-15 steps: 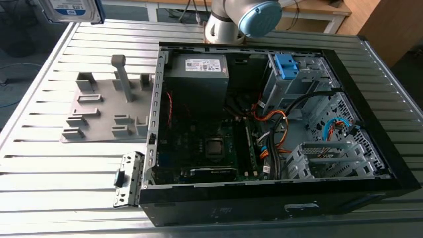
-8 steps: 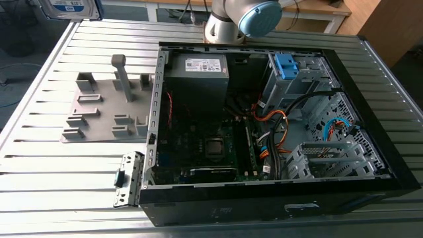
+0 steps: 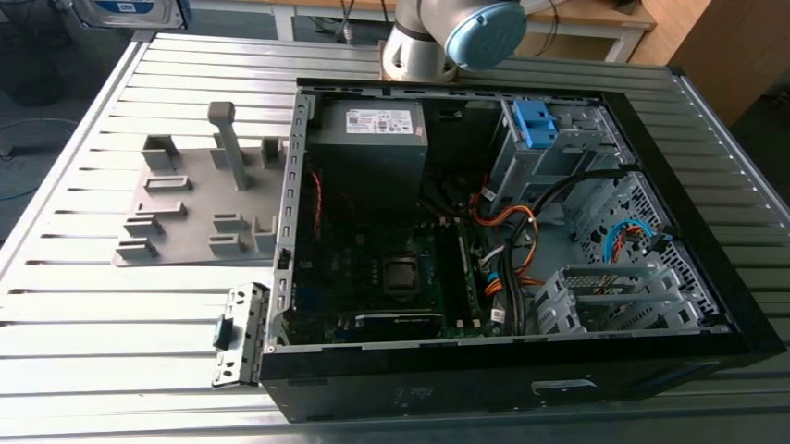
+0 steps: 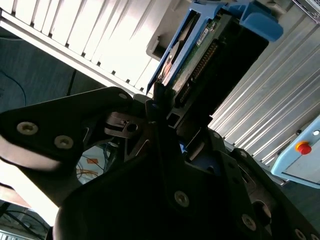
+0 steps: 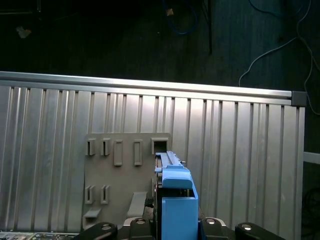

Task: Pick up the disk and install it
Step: 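Pick up the disk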

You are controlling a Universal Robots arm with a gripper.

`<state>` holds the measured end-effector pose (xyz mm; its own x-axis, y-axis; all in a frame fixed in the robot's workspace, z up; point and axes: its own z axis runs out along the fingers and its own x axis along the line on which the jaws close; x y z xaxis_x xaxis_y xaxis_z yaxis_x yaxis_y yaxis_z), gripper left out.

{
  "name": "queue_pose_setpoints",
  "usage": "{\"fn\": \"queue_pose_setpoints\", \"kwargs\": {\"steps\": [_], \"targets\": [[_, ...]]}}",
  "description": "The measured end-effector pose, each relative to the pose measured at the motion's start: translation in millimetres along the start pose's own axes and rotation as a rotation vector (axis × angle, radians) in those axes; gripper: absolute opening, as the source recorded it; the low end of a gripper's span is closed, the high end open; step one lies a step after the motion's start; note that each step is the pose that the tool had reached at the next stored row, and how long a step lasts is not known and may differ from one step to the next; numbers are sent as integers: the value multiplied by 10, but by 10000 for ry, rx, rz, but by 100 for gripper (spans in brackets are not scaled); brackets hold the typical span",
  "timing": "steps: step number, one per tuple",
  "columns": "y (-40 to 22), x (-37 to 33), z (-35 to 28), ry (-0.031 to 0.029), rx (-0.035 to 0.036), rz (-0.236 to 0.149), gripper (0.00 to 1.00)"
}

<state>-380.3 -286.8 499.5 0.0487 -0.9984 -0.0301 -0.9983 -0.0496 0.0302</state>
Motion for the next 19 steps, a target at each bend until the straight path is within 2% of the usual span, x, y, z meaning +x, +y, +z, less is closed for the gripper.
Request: {"fn": "queue_pose_setpoints", "kwargs": {"steps": [19], "targets": [[6, -6, -201, 0, 0, 1, 36]]}}
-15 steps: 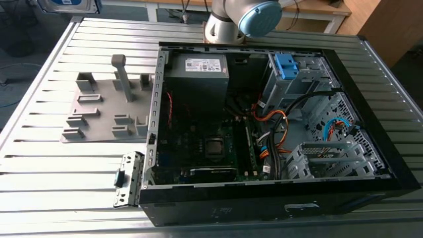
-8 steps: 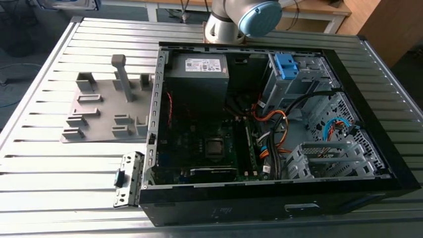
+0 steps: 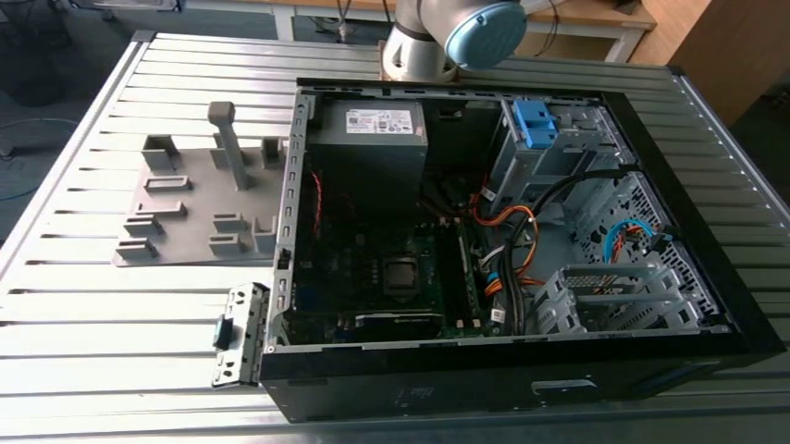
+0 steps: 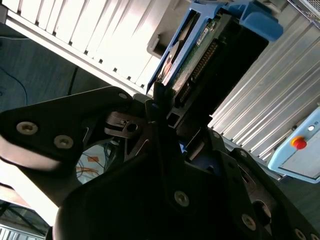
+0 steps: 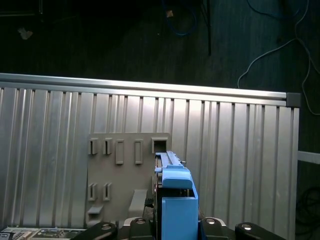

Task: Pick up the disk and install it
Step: 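Pick up the disk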

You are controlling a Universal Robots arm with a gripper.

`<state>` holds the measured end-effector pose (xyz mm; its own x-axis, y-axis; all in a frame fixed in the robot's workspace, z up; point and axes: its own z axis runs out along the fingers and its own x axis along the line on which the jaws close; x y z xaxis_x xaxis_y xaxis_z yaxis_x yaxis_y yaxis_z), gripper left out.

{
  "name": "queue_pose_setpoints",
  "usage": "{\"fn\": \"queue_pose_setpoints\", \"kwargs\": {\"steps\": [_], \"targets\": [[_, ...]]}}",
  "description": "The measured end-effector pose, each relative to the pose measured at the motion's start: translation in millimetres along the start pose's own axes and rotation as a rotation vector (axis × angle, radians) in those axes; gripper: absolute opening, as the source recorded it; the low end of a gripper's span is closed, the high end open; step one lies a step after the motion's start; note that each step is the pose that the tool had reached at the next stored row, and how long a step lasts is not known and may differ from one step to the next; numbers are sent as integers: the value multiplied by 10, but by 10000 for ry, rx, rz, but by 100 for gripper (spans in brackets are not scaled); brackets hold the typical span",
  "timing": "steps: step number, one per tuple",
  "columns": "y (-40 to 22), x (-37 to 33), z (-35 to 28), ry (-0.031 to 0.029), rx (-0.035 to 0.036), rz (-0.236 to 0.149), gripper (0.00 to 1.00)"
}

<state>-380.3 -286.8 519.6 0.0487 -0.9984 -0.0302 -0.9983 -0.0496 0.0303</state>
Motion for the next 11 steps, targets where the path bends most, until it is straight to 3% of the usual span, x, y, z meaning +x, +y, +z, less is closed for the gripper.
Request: {"fn": "queue_pose_setpoints", "kwargs": {"steps": [11], "targets": [[4, -4, -135, 0, -1, -1, 36]]}}
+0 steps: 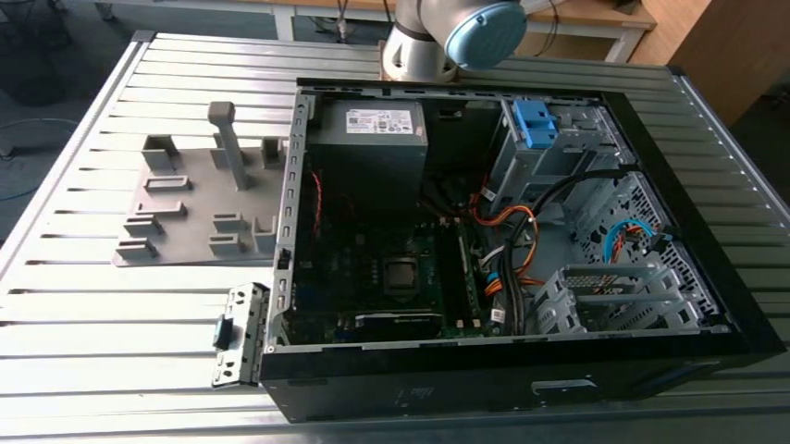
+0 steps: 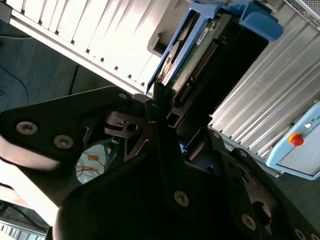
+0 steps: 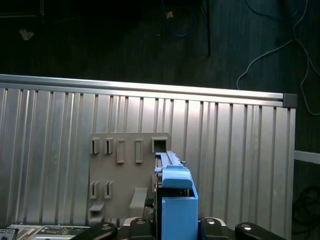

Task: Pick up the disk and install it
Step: 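Pick up the disk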

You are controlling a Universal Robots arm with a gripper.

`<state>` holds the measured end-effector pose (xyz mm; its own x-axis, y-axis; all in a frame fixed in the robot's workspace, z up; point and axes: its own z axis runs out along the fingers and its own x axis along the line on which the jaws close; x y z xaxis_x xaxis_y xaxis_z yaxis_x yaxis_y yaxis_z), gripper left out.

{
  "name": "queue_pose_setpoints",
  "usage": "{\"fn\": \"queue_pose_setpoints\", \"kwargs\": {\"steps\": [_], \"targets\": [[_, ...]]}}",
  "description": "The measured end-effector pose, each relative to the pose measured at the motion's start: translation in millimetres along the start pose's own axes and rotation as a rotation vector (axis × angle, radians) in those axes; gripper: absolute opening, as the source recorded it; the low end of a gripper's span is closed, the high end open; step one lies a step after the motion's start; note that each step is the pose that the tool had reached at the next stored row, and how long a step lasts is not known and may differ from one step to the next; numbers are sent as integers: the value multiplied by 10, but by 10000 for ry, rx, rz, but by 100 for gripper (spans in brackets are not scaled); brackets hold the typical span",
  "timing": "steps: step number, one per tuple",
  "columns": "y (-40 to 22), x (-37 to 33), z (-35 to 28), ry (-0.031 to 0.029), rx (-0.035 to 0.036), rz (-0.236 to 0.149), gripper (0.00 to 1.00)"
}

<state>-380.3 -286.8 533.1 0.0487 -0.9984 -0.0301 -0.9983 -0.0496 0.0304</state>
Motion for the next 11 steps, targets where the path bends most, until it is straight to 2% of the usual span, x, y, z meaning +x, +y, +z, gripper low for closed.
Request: {"fn": "queue_pose_setpoints", "kwargs": {"steps": [11], "targets": [[4, -4, -135, 0, 0, 0, 36]]}}
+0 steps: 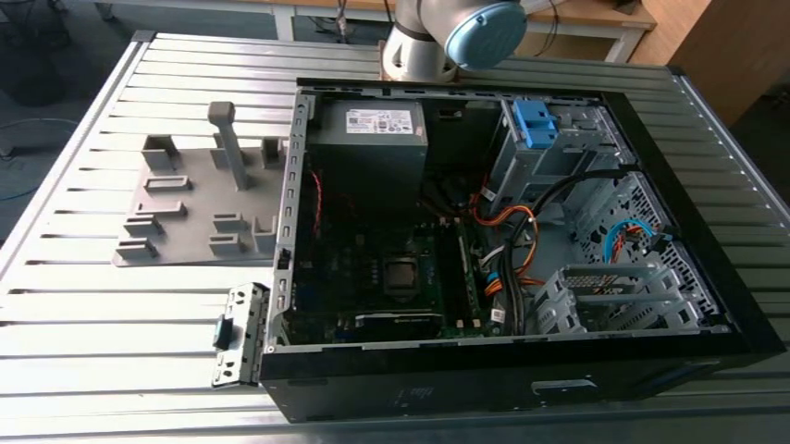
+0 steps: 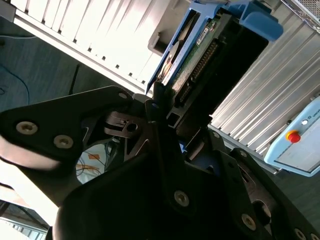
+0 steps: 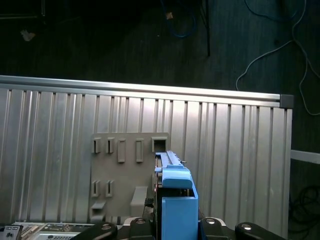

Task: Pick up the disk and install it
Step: 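Pick up the disk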

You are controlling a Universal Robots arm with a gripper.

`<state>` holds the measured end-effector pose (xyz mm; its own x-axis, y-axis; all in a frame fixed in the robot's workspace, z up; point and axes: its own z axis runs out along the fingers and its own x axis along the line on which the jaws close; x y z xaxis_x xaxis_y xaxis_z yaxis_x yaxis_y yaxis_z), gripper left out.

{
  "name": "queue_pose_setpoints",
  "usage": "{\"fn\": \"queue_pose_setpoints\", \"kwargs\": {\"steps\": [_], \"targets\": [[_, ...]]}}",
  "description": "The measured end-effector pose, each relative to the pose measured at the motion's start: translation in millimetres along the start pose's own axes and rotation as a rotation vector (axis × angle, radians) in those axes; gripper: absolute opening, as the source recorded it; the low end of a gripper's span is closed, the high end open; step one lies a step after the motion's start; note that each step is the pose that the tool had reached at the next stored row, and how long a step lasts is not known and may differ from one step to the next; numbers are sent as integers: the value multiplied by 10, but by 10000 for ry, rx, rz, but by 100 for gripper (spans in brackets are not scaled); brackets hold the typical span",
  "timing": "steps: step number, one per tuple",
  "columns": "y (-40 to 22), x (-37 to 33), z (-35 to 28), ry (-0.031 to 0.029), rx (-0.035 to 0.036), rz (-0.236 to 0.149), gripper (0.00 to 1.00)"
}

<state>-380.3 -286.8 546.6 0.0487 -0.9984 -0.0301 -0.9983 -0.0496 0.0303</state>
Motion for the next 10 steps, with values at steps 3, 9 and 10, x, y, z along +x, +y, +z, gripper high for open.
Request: {"fn": "queue_pose_setpoints", "kwargs": {"steps": [3, 9, 10], "targets": [[1, -1, -35, -1, 0, 0, 36], [4, -3, -109, 0, 1, 0, 36], [4, -4, -125, 0, -1, 0, 36]]}}
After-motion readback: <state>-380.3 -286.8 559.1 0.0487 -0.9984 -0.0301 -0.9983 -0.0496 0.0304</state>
